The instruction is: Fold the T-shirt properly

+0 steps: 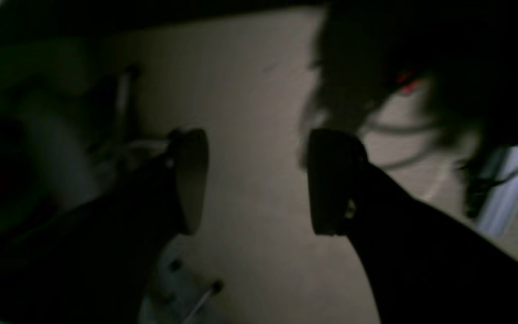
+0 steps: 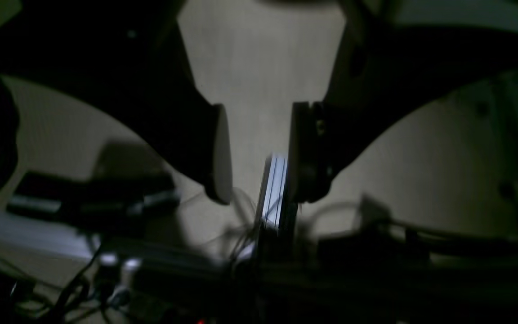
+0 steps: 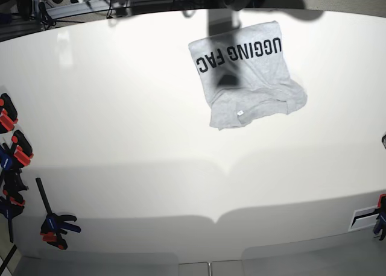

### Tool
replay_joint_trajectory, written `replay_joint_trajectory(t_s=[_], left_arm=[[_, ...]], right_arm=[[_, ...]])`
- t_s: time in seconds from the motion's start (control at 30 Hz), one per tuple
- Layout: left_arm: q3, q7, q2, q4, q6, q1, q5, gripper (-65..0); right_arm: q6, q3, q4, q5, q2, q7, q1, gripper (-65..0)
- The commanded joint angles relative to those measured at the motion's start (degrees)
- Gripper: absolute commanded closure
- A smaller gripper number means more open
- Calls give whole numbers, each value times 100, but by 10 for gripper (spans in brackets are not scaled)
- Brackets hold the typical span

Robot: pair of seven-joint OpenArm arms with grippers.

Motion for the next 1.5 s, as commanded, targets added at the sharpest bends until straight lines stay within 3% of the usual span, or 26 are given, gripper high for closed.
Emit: replay_joint_trajectory(t_s=[0.0,0.13,0.23,0.3,0.37,0.43,0.53,0.6,0.7,0.83,1.07,1.2,1.27,1.33,1.4,1.47], left_arm=[[90,-166,-39,-111,197,-20,-46,-320],[420,-667,7,-1281,195,-459,-181,-320],[485,-1180,118,-2354,195,-715,-214,-320],[485,-1965,146,-3045,179,-839,-533,-320],[485,-3244,149,-3727,2,-964,-1010,-320],[485,-4817,146,-4446,-535,-1102,-1325,-320],[483,-6728,177,-5602,-1788,-1499,-1606,-320],[481,-7431,269,-6426,-2367,-1873,-1766,-320],[479,-8199,439,-7536,-2813,-2409,-1757,-320],[479,-8236,577,-8258,-2850,-2833,-1700,-320],[479,-8675,592,-8251,-2850,-2881,-1460,-320],[479,-8480,660,-8255,-2850,-2852,-1458,-320],[479,-7969,682,-8255,-2852,-2839,-1456,-320],[479,-6699,682,-8236,-2938,-2868,-1436,-320],[479,-5047,647,-8091,-3161,-2918,-1438,-320],[479,-4271,560,-7851,-3327,-2911,-1368,-320]], right_arm=[[54,20,-68,-44,26,-15,24,-206],[54,20,-640,-584,-214,-48,350,-206],[54,20,-1220,-599,-400,116,490,-206],[28,20,-1635,-605,-533,417,542,-206],[-186,20,-2059,-839,-675,870,619,-206],[-509,20,-2514,-1333,-826,1467,748,-206],[-846,20,-3217,-1950,-1036,2107,1071,-206],[-1010,20,-3670,-2229,-1152,2358,1342,-206],[-1187,20,-4214,-2420,-1307,2583,1753,-206],[-1241,20,-4588,-2417,-1523,2691,2166,-206],[-1606,20,-4605,-2420,-1961,3084,2378,-206],[-1600,20,-4605,-2424,-2151,2988,2385,-206],[-1604,20,-4605,-2417,-2166,2846,2389,-206],[-1596,20,-4603,-2365,-2146,2253,2426,-206],[-1652,20,-4605,-1917,-2107,551,2616,-206],[-1832,20,-4605,-1596,-2068,-723,2855,-206]])
